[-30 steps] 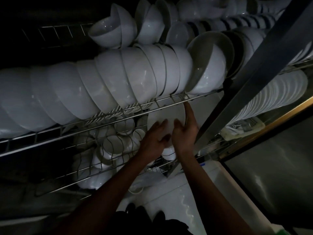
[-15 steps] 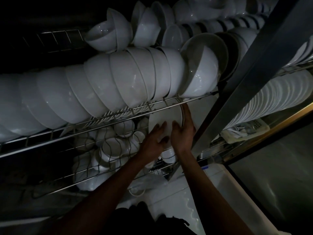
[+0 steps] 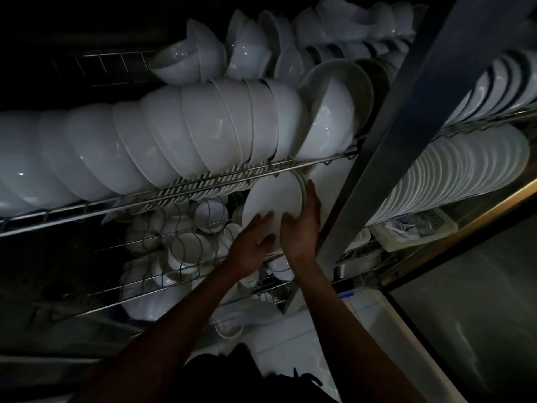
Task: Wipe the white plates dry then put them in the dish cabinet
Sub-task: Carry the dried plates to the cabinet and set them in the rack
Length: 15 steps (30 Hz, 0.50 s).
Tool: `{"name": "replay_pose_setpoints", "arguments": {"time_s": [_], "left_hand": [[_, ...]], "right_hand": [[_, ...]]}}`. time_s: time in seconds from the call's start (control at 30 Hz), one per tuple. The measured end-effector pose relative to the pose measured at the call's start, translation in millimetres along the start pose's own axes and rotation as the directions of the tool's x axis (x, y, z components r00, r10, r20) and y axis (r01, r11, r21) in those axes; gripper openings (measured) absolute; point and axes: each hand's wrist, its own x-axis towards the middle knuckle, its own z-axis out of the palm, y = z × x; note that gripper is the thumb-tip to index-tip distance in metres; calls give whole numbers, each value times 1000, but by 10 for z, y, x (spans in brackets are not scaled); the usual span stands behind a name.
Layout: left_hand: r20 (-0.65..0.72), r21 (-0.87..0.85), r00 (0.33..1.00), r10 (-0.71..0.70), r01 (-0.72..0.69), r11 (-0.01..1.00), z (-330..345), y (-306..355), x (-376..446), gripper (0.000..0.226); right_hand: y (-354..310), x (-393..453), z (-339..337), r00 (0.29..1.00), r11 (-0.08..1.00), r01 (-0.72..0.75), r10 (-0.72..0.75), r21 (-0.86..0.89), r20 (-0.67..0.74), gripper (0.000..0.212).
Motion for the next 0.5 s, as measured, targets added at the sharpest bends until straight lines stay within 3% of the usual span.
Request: {"name": "replay_pose_setpoints", "arguments": {"time_s": [0.5], "left_hand": [[-2, 142, 1000, -2, 2, 990, -56, -110, -79, 54]], "right_hand": [[-105, -97, -52, 999, 961, 30, -20, -277, 40, 91]]}}
